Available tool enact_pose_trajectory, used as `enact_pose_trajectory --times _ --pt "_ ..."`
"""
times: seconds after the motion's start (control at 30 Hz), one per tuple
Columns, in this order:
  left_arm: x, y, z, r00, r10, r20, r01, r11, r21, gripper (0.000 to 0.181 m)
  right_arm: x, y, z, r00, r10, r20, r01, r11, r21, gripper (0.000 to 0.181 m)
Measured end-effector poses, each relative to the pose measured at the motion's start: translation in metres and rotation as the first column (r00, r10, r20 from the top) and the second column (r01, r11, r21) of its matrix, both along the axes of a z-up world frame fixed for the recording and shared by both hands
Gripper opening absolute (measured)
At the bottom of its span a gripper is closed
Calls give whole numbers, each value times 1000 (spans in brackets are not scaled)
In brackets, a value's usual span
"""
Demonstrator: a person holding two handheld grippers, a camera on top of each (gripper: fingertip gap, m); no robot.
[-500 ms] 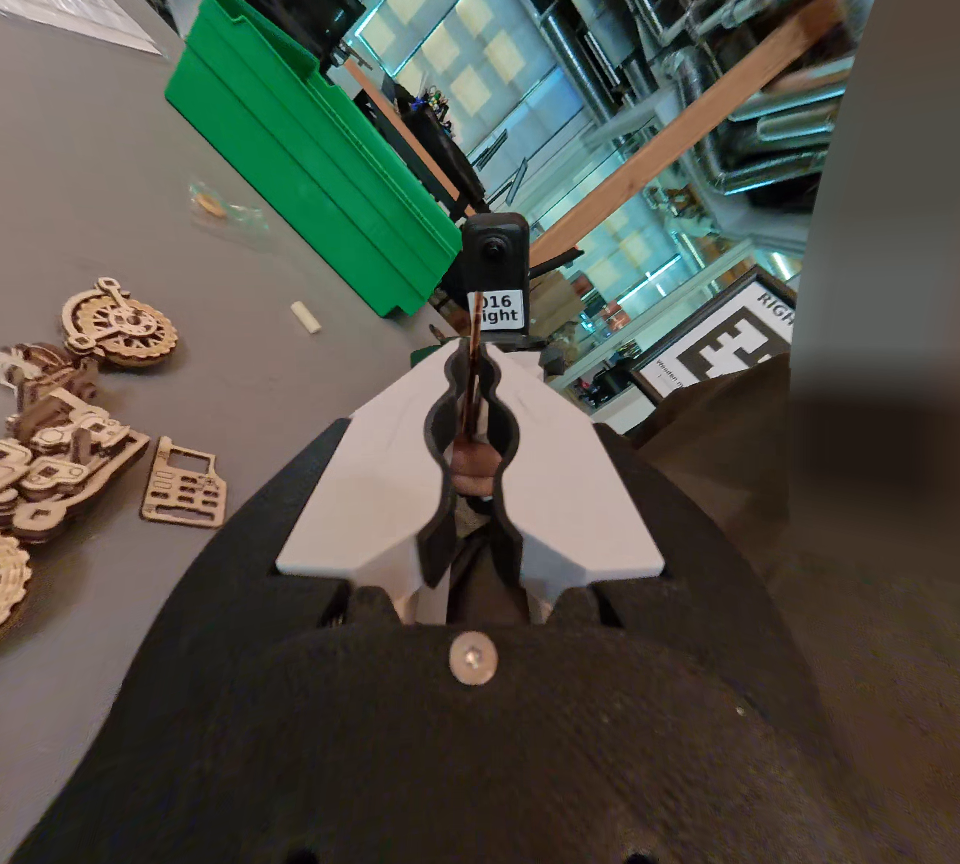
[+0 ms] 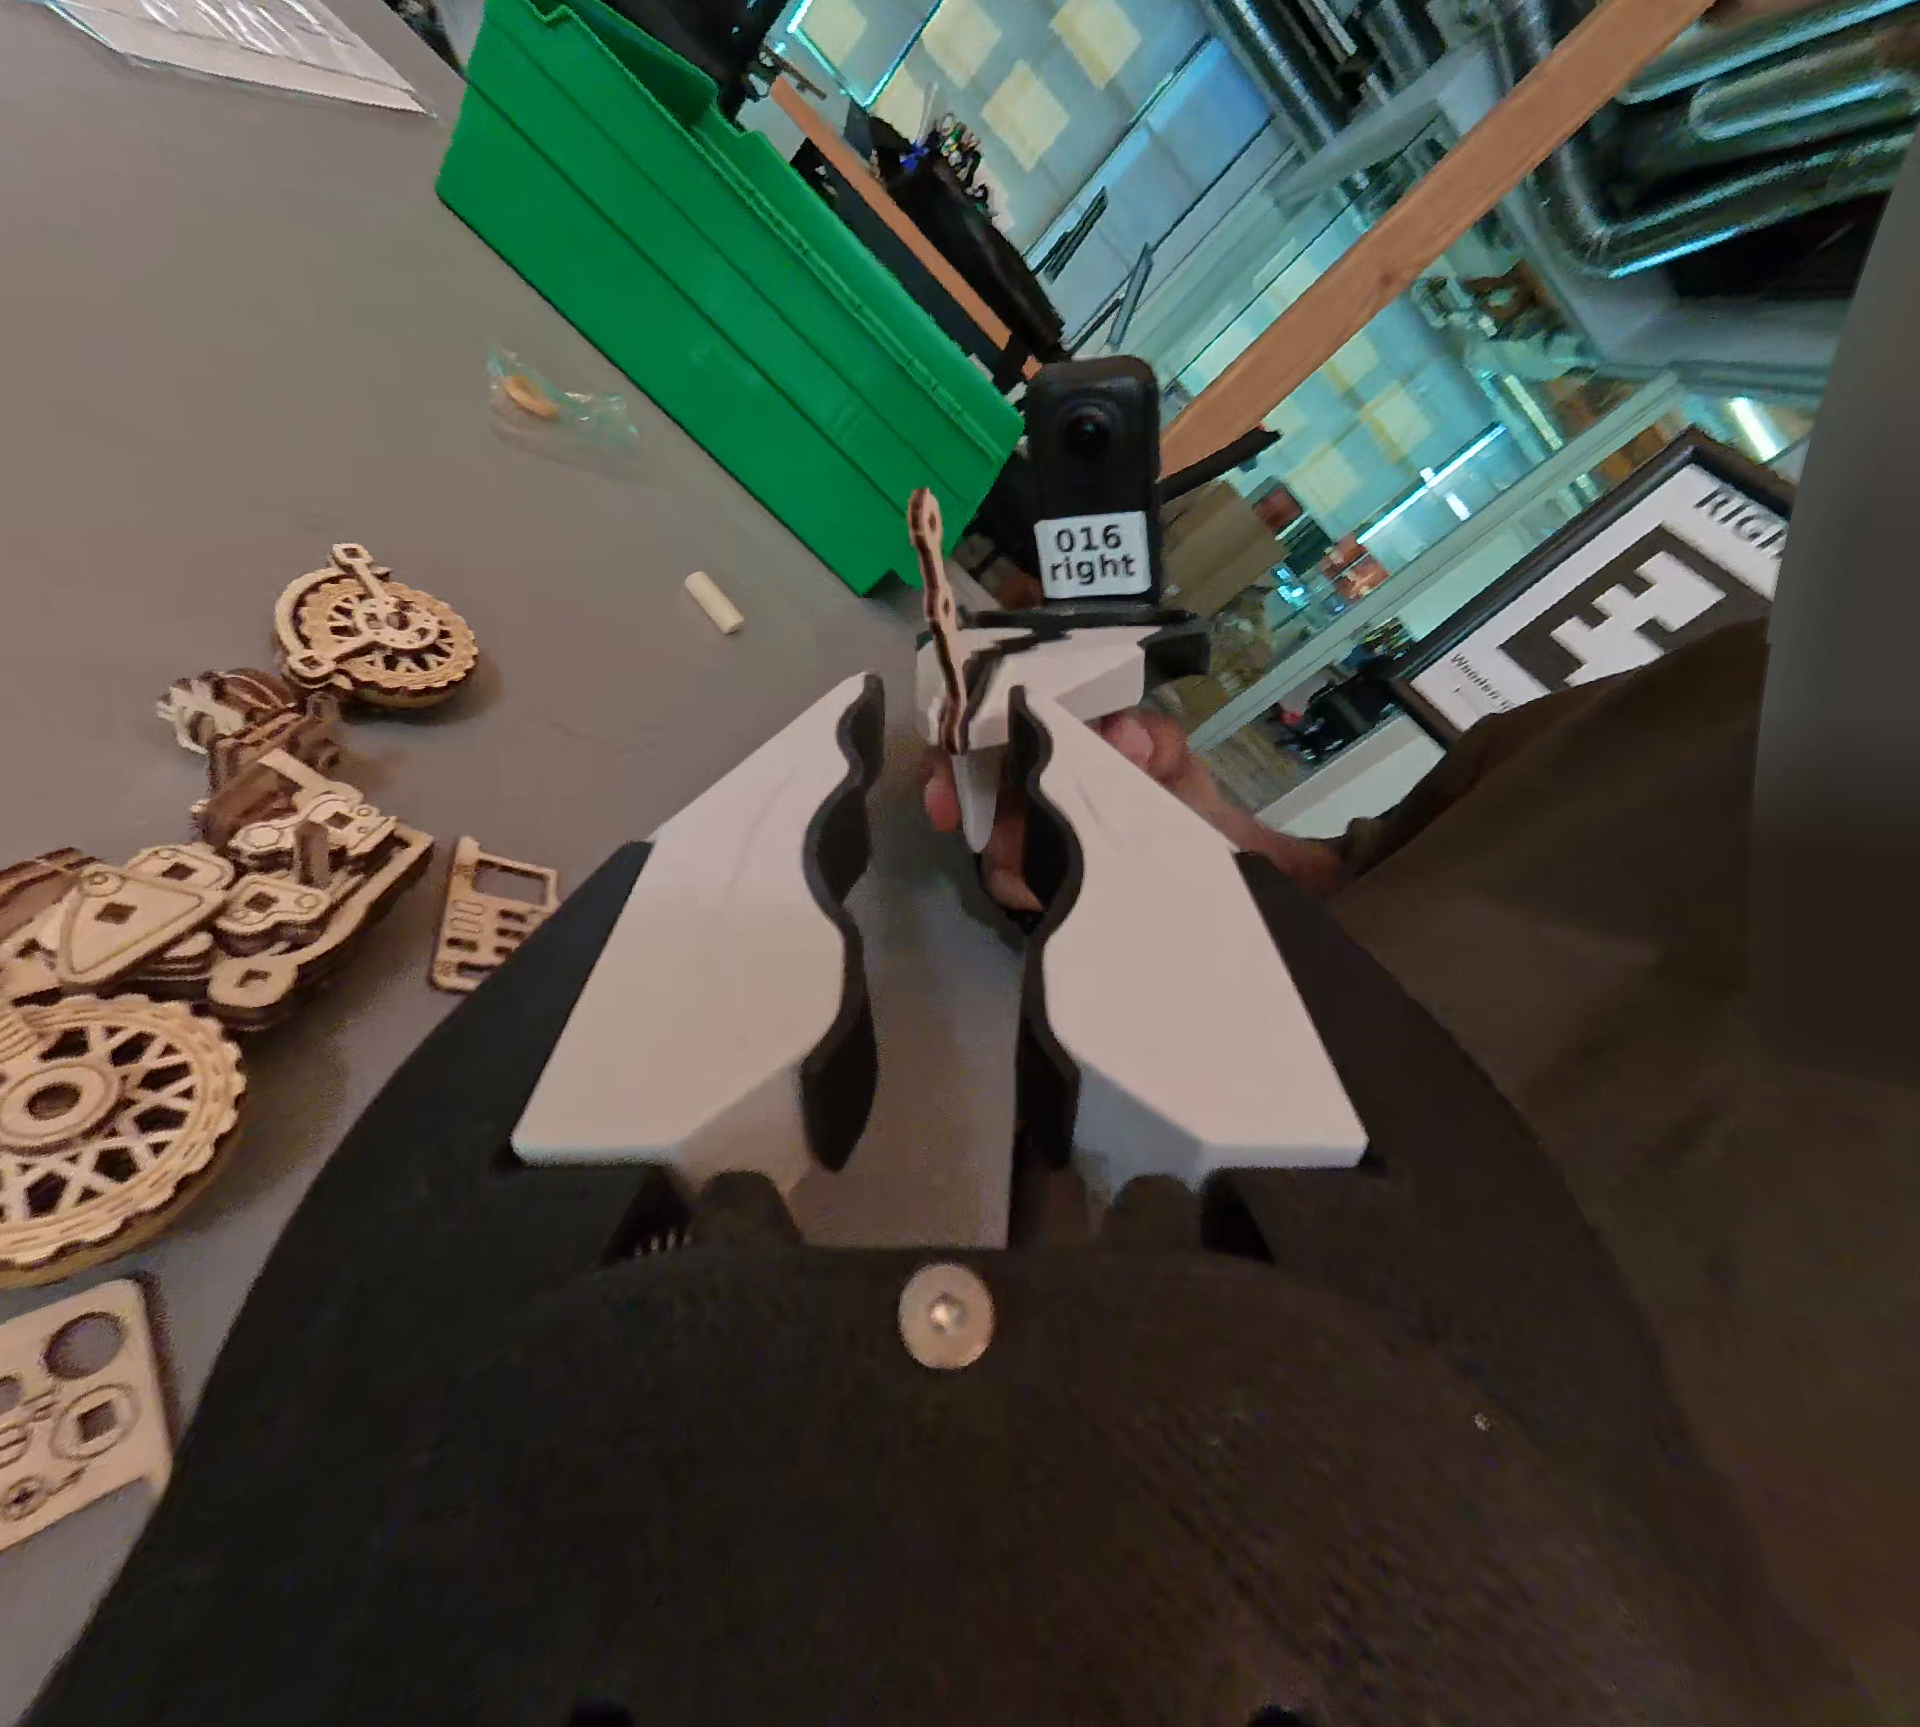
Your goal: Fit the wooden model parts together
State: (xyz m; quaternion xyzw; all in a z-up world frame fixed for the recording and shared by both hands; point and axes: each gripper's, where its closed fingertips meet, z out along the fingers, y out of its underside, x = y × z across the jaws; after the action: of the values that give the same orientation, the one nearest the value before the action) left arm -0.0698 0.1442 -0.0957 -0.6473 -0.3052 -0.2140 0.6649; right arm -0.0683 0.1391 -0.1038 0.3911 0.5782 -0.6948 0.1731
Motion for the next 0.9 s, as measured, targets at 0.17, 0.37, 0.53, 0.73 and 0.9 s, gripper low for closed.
enact_pose_trajectory --times 0.17,0.37,0.53,0.73,0.9 --pt "-6 -2 -11 994 44 -98 -53 994 -97 24 -11 8 -14 994 -76 -85 89 981 171 0" --pt "-10 -3 -17 989 64 -134 -82 987 -137 25 -22 16 -28 965 -128 -231 209 903 375 1" --pt "-12 -2 -17 991 76 -106 -89 988 -128 25 -24 15 -36 941 -105 -322 259 838 481 0" --pt "-18 -6 -19 991 102 -87 -112 986 -123 25 -22 12 -38 928 -79 -365 271 817 510 0" --pt "-20 -7 -19 991 109 -81 -118 986 -120 24 -21 11 -34 949 -91 -303 226 865 448 0"
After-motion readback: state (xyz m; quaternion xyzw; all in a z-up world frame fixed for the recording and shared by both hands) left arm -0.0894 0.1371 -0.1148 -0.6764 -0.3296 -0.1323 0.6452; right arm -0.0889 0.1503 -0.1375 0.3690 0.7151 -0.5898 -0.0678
